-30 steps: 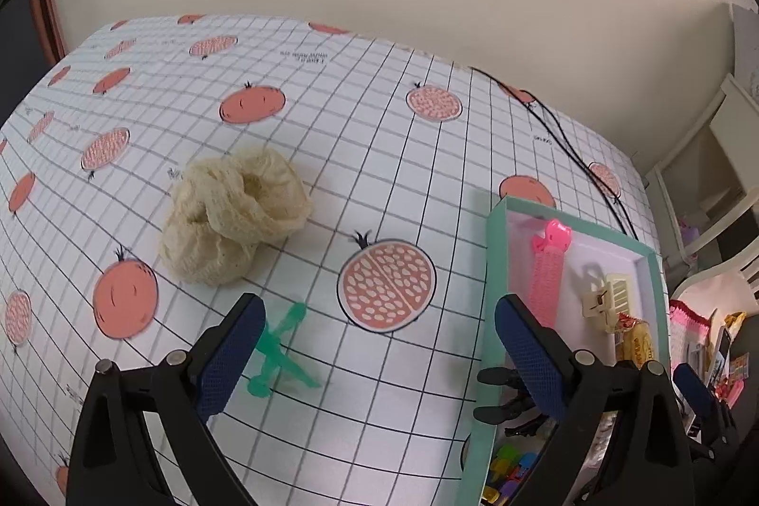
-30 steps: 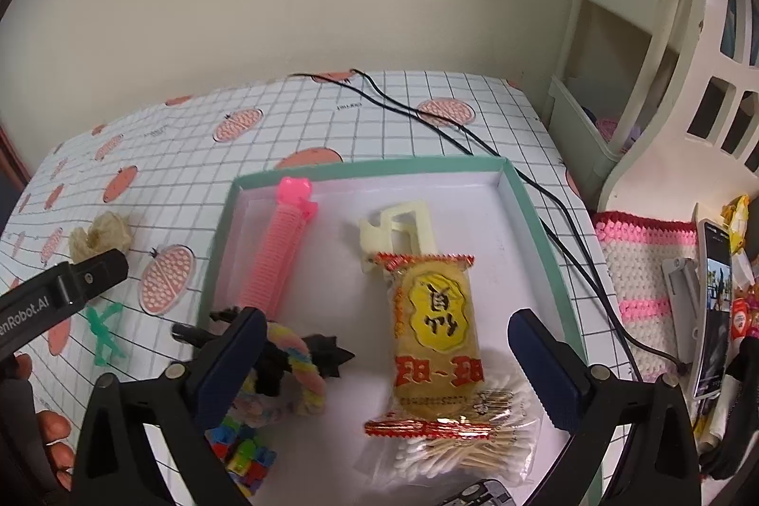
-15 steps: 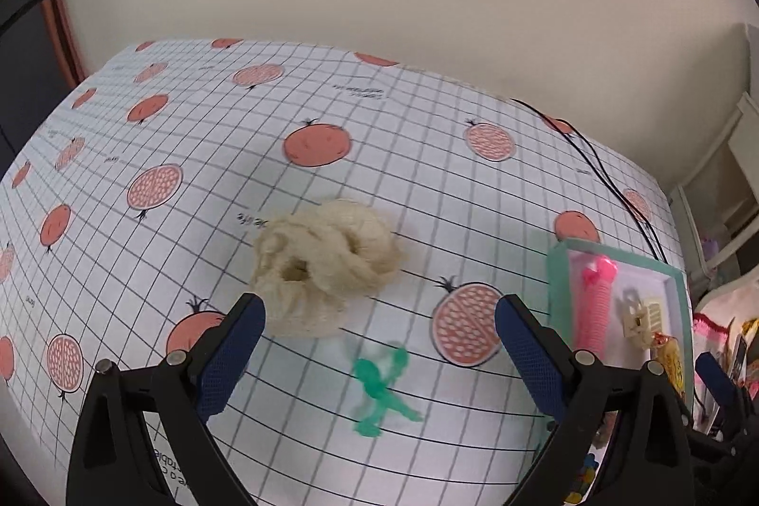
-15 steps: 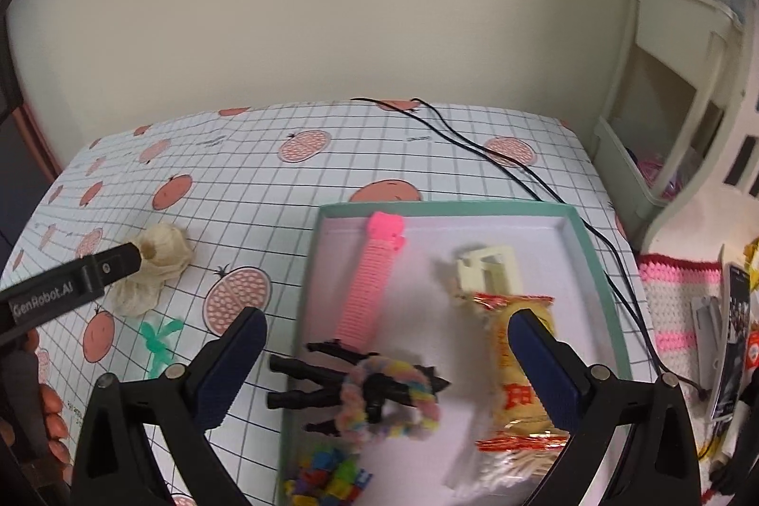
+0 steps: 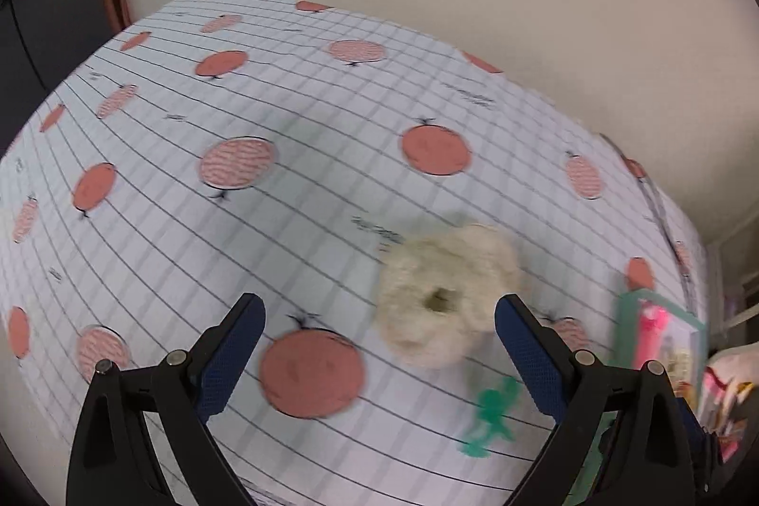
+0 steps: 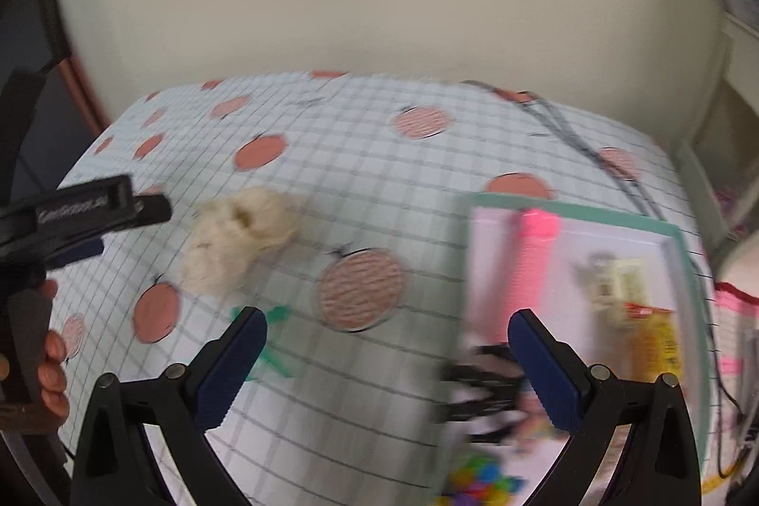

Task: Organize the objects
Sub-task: 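Withdraw both grippers from the tray toward the scrunchie and green figure, then grasp the cream lace scrunchie with the left gripper while the right grasps the green figure, then lift and carry the scrunchie and green figure over the tray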

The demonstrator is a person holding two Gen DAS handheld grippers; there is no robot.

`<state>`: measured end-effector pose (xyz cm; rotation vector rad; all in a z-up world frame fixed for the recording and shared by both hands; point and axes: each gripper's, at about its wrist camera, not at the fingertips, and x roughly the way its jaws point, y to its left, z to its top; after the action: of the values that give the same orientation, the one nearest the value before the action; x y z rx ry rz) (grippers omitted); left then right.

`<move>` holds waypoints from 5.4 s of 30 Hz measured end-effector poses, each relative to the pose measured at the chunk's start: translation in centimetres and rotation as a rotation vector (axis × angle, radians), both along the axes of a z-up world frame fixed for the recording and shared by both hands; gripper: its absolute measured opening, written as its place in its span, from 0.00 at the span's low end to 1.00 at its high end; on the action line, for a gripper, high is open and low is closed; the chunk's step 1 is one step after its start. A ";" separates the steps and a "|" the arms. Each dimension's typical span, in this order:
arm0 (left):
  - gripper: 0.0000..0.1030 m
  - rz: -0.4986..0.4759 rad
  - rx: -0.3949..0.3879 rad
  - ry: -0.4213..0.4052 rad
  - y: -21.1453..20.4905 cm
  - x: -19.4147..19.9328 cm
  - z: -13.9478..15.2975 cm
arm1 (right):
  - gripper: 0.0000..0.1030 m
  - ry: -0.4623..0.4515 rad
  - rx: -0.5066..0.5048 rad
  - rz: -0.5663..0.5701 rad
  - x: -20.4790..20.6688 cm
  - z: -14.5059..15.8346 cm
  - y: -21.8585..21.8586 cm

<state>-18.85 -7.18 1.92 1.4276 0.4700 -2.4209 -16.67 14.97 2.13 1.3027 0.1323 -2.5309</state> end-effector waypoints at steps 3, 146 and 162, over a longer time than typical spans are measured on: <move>0.95 0.002 0.010 -0.027 -1.0 -0.2 -0.8 | 1.00 -0.029 0.028 0.053 0.2 -1.3 -2.6; 0.11 -0.764 0.089 0.287 25.8 6.9 3.2 | 0.20 -0.030 -0.161 -0.480 1.2 0.6 25.2; 0.11 -0.822 0.064 0.130 28.1 7.3 -0.4 | 0.20 -0.100 -0.116 -0.462 0.5 -1.6 24.7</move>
<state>-11.51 20.88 1.56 1.7374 -0.0503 -3.1549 -16.13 39.64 0.49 1.5544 -0.3737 -2.7773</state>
